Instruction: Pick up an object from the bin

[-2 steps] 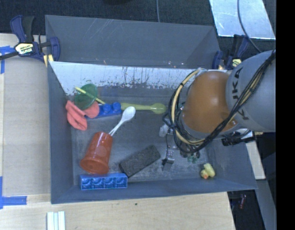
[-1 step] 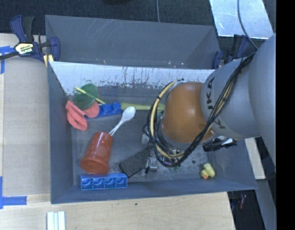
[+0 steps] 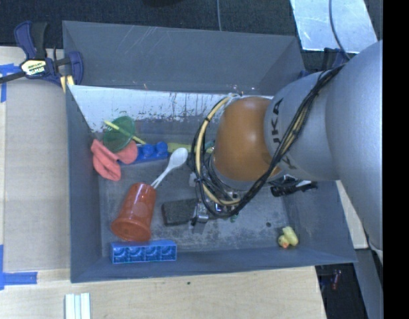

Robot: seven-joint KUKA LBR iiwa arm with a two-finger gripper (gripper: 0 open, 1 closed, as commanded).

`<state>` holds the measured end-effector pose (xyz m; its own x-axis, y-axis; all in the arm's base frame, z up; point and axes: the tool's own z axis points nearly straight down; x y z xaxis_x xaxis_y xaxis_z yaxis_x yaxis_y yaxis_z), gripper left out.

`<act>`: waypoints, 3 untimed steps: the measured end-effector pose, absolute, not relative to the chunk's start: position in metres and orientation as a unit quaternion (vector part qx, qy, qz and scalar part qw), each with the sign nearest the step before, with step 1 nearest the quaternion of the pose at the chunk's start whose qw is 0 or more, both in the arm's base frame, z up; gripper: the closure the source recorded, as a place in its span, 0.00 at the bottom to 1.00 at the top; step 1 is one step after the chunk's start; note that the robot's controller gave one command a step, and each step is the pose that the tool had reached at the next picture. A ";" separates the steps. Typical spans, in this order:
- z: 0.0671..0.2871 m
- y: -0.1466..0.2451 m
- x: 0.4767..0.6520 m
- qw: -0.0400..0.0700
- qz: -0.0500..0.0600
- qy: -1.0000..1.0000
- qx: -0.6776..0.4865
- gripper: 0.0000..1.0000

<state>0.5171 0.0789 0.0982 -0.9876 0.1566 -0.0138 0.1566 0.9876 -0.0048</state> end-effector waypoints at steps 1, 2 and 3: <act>0.155 0.079 0.496 0.004 -0.002 0.998 0.066 0.00; 0.117 0.075 0.497 0.010 -0.001 0.998 0.055 0.00; 0.104 0.058 0.501 0.010 -0.001 1.000 0.016 1.00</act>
Offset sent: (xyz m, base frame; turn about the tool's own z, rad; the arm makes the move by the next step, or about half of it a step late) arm -0.0216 -0.0077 -0.0282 -0.0599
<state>0.5009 0.0582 0.1036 -0.9993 0.0311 -0.0210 0.0311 0.9995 -0.0023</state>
